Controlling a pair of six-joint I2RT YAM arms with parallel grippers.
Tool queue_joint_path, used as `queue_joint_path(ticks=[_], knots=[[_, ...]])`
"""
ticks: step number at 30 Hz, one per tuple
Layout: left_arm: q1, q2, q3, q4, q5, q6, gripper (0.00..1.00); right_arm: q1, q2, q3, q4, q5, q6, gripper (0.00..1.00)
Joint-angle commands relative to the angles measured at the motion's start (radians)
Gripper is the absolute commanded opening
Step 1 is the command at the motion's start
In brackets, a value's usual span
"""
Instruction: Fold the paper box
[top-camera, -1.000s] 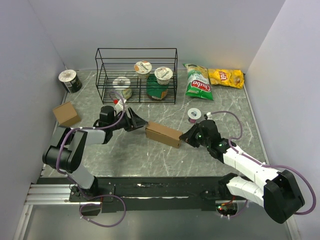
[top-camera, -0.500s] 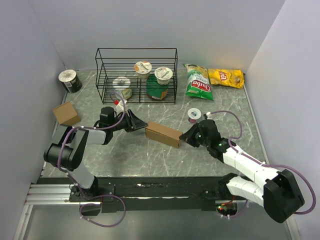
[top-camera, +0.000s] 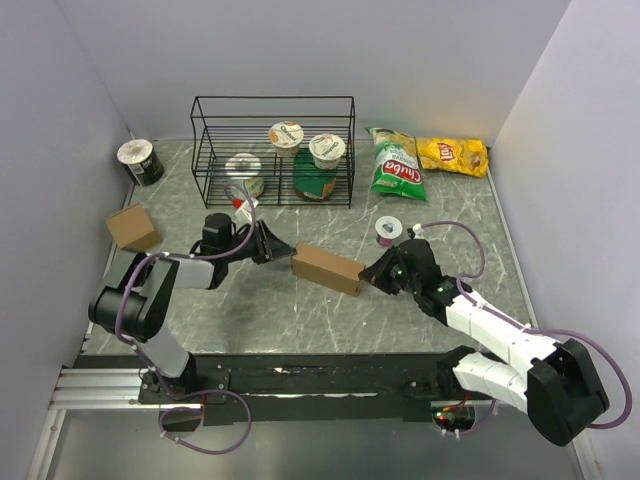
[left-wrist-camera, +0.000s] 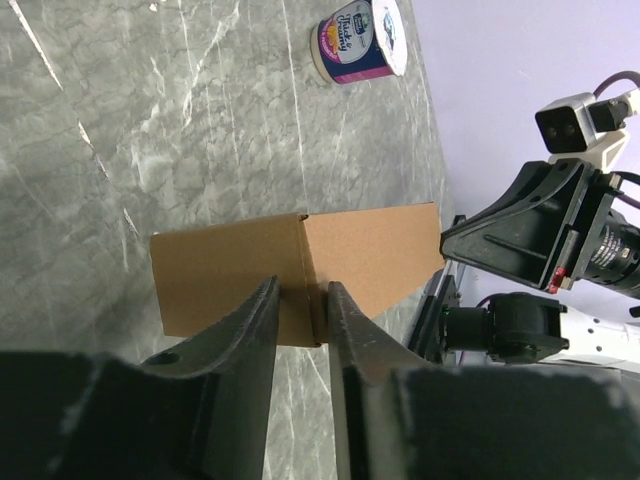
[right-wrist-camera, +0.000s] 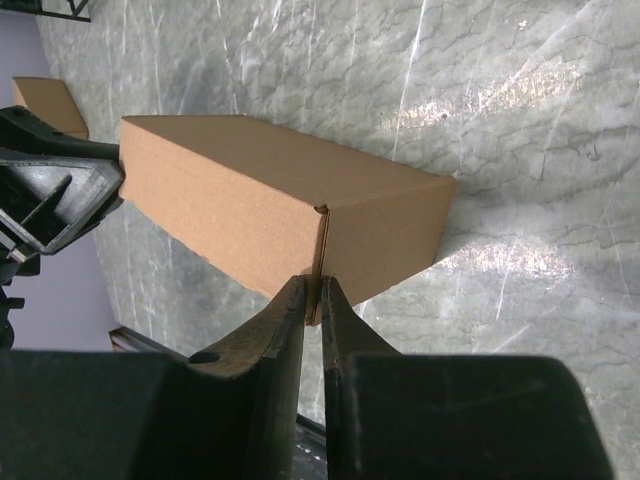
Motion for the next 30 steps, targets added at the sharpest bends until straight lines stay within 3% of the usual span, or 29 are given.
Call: queue_joint_path(ticks=[1,12,23,30], knots=[[-0.02,0.024,-0.026,-0.062,-0.044,0.06,0.26,-0.002,0.02,-0.004,-0.102,0.055,-0.033,0.15],[-0.02,0.081,-0.058,0.038,-0.02,0.02,0.13,-0.002,0.025,-0.024,-0.088,0.048,-0.028,0.11],[-0.022,0.104,-0.089,0.088,-0.015,0.015,0.12,-0.003,0.017,-0.098,-0.033,0.051,-0.045,0.04],[-0.026,0.029,-0.164,0.142,-0.044,0.017,0.13,0.017,-0.038,-0.084,-0.069,0.062,-0.102,0.04]])
